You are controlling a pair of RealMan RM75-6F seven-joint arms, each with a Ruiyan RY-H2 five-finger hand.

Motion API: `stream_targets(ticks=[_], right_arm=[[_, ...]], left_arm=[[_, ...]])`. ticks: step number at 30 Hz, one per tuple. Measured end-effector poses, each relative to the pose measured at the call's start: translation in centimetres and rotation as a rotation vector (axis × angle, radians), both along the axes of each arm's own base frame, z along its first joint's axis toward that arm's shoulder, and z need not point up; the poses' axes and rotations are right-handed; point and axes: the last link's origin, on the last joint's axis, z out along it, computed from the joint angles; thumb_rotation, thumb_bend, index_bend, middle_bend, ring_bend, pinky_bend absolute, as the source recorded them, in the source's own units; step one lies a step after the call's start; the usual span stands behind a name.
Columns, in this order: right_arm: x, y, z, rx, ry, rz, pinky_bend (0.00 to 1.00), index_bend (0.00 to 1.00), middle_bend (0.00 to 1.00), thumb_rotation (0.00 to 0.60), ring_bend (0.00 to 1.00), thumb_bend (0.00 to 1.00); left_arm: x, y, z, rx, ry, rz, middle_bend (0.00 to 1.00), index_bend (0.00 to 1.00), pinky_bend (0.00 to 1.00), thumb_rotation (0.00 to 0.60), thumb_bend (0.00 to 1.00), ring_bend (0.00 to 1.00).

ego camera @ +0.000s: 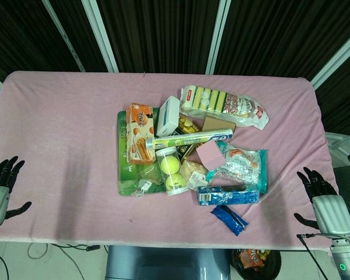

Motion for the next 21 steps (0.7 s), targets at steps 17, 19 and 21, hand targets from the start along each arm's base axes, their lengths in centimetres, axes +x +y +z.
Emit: stream_targets(ticks=[17,19,21], right_arm=[[0.14,0.06,-0.36,0.009,0.001,-0.006,0.22,0.0,0.0,0.6,0.0,0.02],[0.11,0.14,-0.3,0.006,0.0,-0.011,0.22,0.0,0.0,0.6,0.0,0.03],[0.11,0.23,-0.18,0.001,-0.002,-0.014,0.22,0.0,0.0,0.6,0.0,0.03]], left_arm=[[-0.08,0.09,0.12,0.003,-0.014,-0.003,0.0,0.0,0.0,0.6,0.0,0.0],[-0.05,0.18,0.05,-0.001,-0.014,-0.007,0.0,0.0,0.0,0.6,0.0,0.0],[-0.05,0.25,0.02,-0.002,-0.013,-0.01,0.0,0.0,0.0,0.6,0.0,0.0]])
